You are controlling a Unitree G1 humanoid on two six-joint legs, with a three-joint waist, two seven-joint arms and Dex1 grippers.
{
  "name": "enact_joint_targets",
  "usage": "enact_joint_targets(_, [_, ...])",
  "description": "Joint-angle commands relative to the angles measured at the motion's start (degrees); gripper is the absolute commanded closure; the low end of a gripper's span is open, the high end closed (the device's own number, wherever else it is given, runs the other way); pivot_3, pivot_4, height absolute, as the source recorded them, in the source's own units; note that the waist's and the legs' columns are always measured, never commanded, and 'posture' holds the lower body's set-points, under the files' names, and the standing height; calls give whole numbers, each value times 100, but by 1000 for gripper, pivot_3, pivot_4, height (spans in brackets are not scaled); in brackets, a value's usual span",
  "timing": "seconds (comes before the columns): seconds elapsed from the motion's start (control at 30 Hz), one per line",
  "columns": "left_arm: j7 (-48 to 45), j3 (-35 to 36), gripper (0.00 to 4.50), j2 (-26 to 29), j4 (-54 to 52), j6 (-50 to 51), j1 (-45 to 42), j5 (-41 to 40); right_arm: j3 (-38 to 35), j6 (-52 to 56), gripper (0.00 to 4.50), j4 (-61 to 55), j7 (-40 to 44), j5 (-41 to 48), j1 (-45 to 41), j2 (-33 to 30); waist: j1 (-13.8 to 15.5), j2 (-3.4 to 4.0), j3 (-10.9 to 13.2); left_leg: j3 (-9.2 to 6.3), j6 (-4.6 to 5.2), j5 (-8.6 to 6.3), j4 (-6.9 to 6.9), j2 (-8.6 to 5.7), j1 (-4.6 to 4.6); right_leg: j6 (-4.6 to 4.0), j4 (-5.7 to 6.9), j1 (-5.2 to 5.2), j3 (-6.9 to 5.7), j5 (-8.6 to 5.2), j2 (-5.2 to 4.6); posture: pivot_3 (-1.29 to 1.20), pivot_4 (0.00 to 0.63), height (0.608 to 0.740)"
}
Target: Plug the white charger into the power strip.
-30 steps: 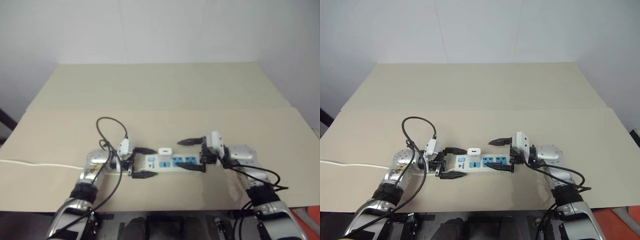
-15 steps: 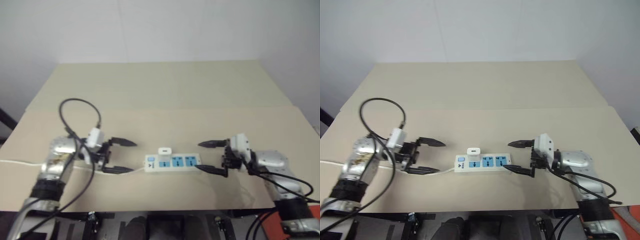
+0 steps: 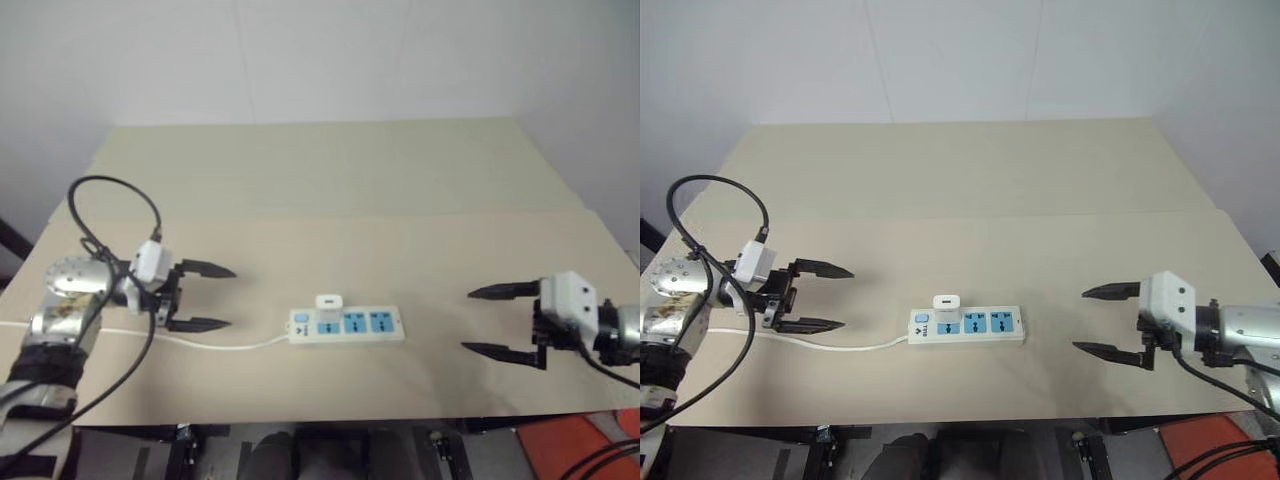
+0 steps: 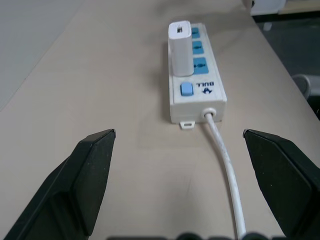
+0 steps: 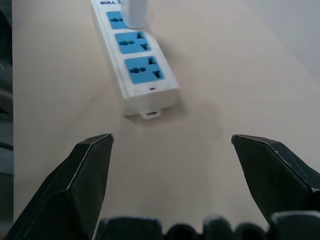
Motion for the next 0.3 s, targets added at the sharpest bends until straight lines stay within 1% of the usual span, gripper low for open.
enact_joint_targets(0.03, [-32,76,19,-59,-396,112,183,-129,-389,107,0,-158,-18,108,211,-83,5,-6,3,0,0,0,0,0,-1,0,-1,0,0,0,0,0,150,740])
enact_joint_targets(0.17, [-32,166,19,-176,-531,220,275,-46,-434,151,0,-284,-13,133,401,-59,2,-6,6,0,0,0,1,1,-2,0,0,0,1,0,-1,0,150,740])
enact_joint_targets(0.3, [-31,293,19,-283,-601,269,328,9,-267,185,0,-321,-121,95,280,-14,1,-6,7,1,0,0,4,0,3,0,3,6,4,0,-2,0,150,740])
